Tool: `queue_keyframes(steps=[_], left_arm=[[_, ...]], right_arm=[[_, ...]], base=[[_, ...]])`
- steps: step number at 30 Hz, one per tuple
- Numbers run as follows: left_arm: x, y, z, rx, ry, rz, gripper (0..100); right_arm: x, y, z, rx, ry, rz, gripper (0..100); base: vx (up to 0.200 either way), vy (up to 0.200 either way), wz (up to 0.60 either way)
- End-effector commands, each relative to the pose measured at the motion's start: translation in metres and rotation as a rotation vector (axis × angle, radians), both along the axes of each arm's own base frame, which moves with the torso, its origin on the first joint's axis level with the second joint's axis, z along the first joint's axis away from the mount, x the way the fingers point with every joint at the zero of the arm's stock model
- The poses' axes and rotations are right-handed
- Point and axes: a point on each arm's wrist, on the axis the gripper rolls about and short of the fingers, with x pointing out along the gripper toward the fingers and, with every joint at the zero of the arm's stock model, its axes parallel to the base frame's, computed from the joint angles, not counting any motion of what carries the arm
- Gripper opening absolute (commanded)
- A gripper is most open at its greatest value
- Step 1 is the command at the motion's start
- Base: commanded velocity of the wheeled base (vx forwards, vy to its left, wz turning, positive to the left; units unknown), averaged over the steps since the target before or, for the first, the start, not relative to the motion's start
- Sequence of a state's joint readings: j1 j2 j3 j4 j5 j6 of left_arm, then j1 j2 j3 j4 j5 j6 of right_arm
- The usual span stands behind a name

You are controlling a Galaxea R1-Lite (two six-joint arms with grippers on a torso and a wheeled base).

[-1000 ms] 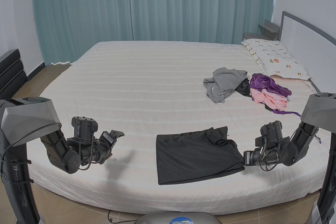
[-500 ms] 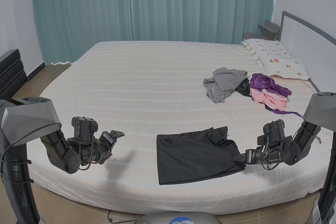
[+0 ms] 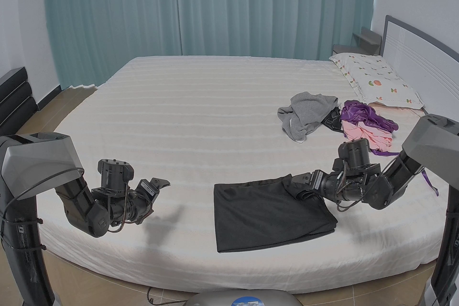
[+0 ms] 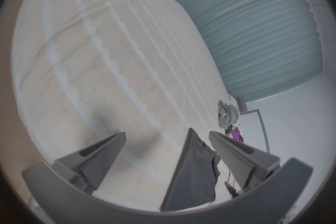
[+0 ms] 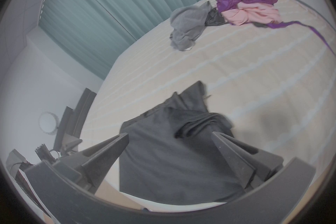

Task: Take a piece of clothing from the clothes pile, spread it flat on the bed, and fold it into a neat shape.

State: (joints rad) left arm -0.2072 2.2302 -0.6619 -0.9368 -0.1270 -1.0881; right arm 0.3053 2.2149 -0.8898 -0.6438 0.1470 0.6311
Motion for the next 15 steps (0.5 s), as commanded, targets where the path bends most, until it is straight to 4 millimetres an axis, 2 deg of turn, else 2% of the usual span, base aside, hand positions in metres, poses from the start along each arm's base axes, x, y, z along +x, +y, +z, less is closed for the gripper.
queue_keyframes(steps=[1, 8, 13, 15], left_arm=[[0.001, 0.0, 0.0, 0.0, -0.001, 0.0, 100], [0.001, 0.0, 0.0, 0.0, -0.003, 0.0, 100], [0.001, 0.0, 0.0, 0.0, -0.003, 0.0, 100], [0.001, 0.0, 0.0, 0.0, -0.004, 0.001, 100]], right_arm=[[0.009, 0.025, -0.021, 0.016, 0.034, 0.044, 100], [0.02, 0.036, -0.037, 0.024, 0.052, 0.054, 100], [0.029, 0.034, -0.04, 0.011, 0.086, 0.04, 100], [0.04, 0.032, -0.043, 0.005, 0.064, 0.017, 100]], base=[[0.0, 0.0, 0.0], [0.0, 0.0, 0.0], [0.0, 0.0, 0.0], [0.0, 0.0, 0.0]])
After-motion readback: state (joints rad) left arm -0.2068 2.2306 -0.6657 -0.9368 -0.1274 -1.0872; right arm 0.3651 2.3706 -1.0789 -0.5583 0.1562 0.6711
